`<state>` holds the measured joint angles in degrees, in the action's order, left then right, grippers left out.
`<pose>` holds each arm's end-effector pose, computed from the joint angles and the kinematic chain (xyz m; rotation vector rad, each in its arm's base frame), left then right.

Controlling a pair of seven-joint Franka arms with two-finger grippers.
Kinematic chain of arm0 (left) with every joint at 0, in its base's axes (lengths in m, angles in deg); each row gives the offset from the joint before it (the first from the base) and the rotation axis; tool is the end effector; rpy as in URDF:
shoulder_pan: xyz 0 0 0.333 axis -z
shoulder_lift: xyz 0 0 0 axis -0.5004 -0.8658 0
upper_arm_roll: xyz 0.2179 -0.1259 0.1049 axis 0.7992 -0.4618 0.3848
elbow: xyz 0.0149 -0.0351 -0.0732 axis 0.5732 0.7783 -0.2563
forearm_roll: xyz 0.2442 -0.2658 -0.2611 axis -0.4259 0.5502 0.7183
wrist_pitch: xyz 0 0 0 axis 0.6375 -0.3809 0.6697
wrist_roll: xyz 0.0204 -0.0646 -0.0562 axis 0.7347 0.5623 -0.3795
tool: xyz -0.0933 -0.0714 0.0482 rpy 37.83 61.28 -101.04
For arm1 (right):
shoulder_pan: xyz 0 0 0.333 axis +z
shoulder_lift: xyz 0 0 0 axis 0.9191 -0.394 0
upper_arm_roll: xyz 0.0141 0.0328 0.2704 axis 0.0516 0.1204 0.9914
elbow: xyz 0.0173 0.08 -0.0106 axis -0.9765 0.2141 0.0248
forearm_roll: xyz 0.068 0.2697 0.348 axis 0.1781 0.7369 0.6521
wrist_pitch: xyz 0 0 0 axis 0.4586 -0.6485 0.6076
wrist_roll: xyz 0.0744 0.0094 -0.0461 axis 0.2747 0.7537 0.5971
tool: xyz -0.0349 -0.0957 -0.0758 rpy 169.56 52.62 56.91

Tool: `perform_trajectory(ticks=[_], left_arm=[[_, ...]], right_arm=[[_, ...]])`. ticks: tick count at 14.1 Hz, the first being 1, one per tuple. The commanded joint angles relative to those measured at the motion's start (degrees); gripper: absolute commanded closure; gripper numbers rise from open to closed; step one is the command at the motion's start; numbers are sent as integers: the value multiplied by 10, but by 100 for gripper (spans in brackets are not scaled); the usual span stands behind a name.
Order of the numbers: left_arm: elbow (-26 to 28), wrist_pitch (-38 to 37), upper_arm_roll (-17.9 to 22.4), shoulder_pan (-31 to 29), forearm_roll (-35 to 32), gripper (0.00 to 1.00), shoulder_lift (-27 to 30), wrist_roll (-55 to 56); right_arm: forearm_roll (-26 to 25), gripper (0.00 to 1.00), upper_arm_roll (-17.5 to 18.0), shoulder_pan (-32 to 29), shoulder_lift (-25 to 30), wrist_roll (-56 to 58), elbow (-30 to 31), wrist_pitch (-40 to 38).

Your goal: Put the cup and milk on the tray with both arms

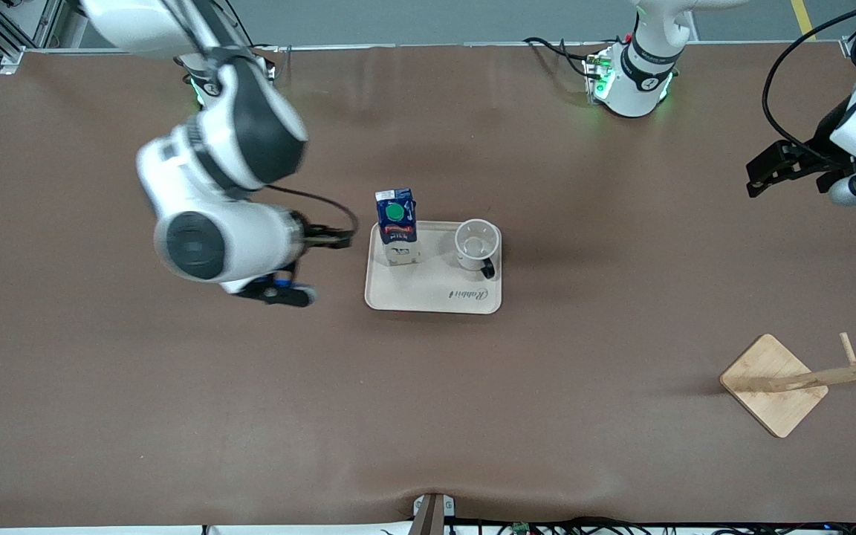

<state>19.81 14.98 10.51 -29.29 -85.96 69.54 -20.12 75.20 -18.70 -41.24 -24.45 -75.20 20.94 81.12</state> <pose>0.5930 -0.0626 0.5707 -3.1054 -0.0370 -0.0027 0.6407 0.2799 0.4246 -2.9528 0.3546 0.6537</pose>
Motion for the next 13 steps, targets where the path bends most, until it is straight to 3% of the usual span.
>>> perform_trajectory(ticks=[1, 2, 5, 7, 10, 13], left_arm=[[2, -10, -11, -5, 11, 0, 10, -30], [3, -11, -11, -5, 11, 0, 13, -43], [4, -24, -11, -5, 11, 0, 18, -43], [3, -26, -12, -4, 11, 0, 21, -43], [4, -26, -16, -3, 11, 0, 18, -38], [5, -25, -19, -3, 11, 0, 16, -38]], right_arm=[[-3, 0, 11, -80, 63, 26, 4, -13], [-12, 0, 9, -97, 85, 54, 4, -14], [-167, 0, 15, -99, 156, 127, 53, -32], [-171, 0, 13, -114, 213, 130, 115, -16], [-187, 0, 12, -119, 303, 138, 238, 70], [-188, 0, 12, -161, 316, 214, 255, 84]])
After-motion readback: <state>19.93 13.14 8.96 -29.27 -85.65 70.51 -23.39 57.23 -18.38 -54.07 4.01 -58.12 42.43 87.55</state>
